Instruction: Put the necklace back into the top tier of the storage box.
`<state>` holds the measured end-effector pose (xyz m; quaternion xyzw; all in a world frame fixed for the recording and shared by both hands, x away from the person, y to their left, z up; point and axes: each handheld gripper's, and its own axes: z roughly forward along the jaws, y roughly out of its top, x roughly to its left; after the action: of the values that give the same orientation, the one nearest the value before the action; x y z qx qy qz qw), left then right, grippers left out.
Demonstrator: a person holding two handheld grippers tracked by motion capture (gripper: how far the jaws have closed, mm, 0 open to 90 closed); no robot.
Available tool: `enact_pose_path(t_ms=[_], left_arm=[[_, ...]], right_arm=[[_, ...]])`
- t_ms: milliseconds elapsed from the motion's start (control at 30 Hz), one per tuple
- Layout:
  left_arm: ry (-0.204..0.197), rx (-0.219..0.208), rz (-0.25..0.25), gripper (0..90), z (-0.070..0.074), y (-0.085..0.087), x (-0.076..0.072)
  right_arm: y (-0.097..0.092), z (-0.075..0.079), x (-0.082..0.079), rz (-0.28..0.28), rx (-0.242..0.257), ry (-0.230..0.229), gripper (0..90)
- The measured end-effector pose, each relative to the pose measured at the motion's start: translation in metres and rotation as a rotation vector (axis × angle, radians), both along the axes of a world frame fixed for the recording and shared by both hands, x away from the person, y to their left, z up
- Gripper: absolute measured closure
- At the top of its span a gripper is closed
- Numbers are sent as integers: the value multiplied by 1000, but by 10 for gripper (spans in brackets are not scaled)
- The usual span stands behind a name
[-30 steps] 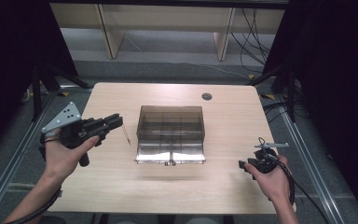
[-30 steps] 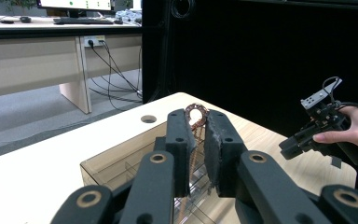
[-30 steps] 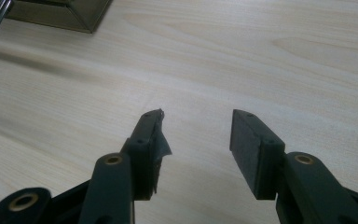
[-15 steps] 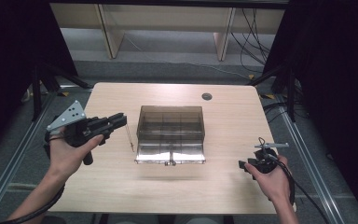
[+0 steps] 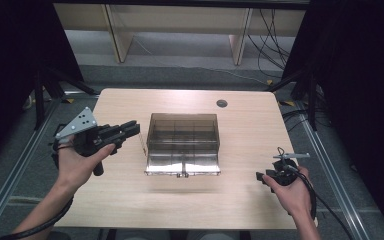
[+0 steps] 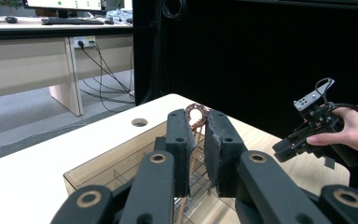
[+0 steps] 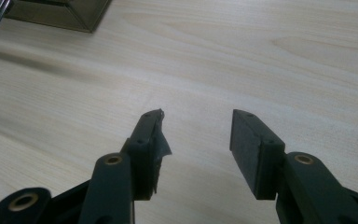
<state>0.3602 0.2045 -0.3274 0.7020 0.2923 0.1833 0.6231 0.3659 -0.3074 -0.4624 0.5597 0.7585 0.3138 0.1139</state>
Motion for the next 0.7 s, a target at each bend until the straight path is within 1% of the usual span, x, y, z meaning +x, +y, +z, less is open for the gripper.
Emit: enact_pose_path(t_ms=[33,67,100,133,167,200,233,267,300,400,433,467,633,700], left_arm=[[-1,4,-4,798,0,-1,0],[-1,4,-4,798,0,-1,0],[9,1,-5,798,0,-2,-1],[7,3,-9,798,0,-3,0],[9,0,-11,798,0,-4,0],[8,2,-10,798,0,-4,0],[7,1,-13,798,0,-5,0],[13,-2,-11,798,-1,-6,0],[13,-1,-12,798,-1,-6,1],[20,-4,-7,798,-1,-8,1],[18,-5,-7,798,-1,-9,2],[13,1,-15,799,-2,-10,3],[23,2,-11,798,-3,-12,3],[14,11,-26,798,-4,-13,4]], right_arm=[[0,1,0,6,8,17,544],[0,1,0,6,8,17,544],[0,1,0,9,7,11,544],[1,2,-1,-2,21,32,544],[1,0,0,-12,2,-7,544],[2,-1,0,-36,-18,-26,544],[1,0,0,-23,-38,-8,544],[0,3,-1,-29,-85,13,544],[0,3,-1,-21,-71,16,544],[0,2,-1,-15,-65,18,544],[0,3,-1,-20,-74,20,544],[1,2,-1,-19,-51,14,544],[0,2,-1,-17,-50,12,544],[0,3,-1,-15,-43,18,544]])
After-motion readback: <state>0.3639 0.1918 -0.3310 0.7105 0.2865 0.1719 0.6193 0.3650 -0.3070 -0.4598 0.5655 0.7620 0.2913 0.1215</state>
